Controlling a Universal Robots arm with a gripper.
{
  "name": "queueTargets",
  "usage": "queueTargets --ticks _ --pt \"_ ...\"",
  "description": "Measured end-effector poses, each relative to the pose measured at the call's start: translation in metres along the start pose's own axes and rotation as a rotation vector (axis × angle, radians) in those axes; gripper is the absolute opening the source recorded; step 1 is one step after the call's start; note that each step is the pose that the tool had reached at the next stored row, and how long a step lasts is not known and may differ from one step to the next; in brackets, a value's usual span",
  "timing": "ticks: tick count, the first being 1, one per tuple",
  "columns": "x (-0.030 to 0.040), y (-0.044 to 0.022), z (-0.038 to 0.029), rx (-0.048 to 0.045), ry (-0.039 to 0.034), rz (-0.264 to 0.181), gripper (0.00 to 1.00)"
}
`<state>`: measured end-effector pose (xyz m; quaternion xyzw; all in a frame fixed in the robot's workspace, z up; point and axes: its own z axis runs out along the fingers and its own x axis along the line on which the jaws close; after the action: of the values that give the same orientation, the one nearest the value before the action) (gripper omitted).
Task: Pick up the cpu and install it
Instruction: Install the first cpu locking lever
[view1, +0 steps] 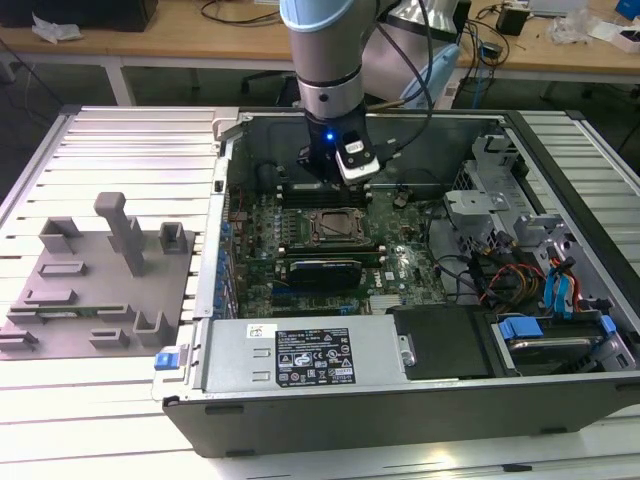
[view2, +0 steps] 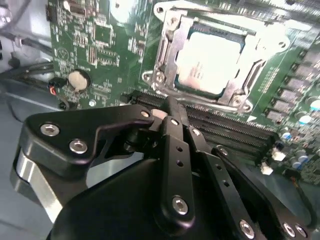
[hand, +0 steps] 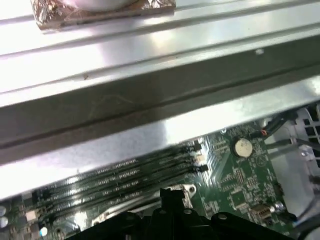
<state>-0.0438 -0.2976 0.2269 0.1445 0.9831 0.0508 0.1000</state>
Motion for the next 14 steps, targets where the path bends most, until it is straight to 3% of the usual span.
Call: queueTargets --ticks 4,5,9,12,14 --pt "-0.0002 0.0002 -0.0013 0.0814 -0.0225 -0.014 0.11" --pt "-0.0002 0.0002 -0.0013 0.086 -0.0239 -0.015 0.11" --pt "-0.0003 0.0002 -0.0013 0.0869 -0.0219 -0.016 0.11" --pt "-0.002 0.0006 -0.0006 0.1122 0.0624 -0.013 0.11" --pt "-0.0028 0.0009 -0.0003 0.1228 0.0979 -0.012 0.11"
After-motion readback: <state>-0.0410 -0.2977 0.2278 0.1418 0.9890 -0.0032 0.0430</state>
